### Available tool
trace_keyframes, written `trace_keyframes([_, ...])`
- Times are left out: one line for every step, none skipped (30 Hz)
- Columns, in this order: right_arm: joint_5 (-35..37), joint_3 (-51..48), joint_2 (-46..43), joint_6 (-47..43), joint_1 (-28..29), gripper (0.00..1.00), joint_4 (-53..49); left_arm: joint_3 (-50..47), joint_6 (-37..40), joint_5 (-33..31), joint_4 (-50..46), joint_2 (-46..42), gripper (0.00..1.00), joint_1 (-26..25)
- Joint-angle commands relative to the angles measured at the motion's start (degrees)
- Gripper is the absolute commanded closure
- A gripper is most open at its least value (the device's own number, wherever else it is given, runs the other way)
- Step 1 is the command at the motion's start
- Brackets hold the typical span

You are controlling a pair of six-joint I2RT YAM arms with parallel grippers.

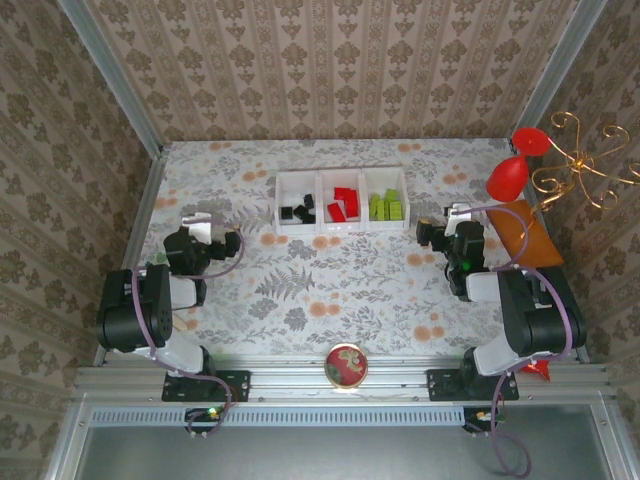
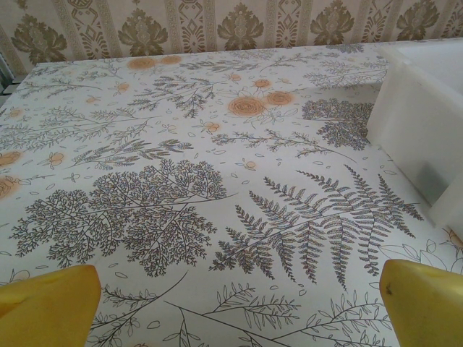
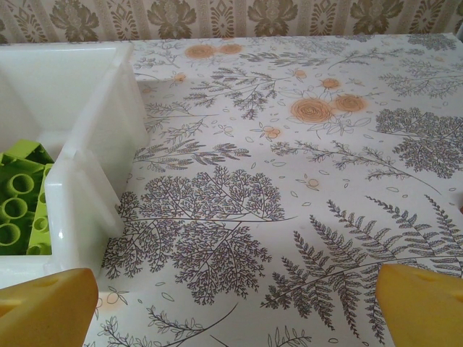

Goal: Sort the legos into containers by color
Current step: Reset both arms

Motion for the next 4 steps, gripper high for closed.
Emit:
trace_keyframes([-0.75,0.66,0.34,-0.31,-0.31,0.00,0.07,0.58,1.21,1.38,0.23,-0.08,0.00,0.01])
trace_keyframes([-0.76,0.66,0.32,-0.31,-0.31,0.00,0.07,0.58,1.21,1.36,0.22,-0.06,0.00,0.03])
trace_keyframes([-0.79,0.66,0.28,-0.31,-0.31,0.00,0.02,0.58,1.16,1.35,0.22,-0.10,0.00,-0.03])
trace_keyframes([-0.74,0.66,0.32,-0.31,-0.31,0.00,0.12,0.58,1.21,1.32,0.19,-0.11,0.00,-0.03])
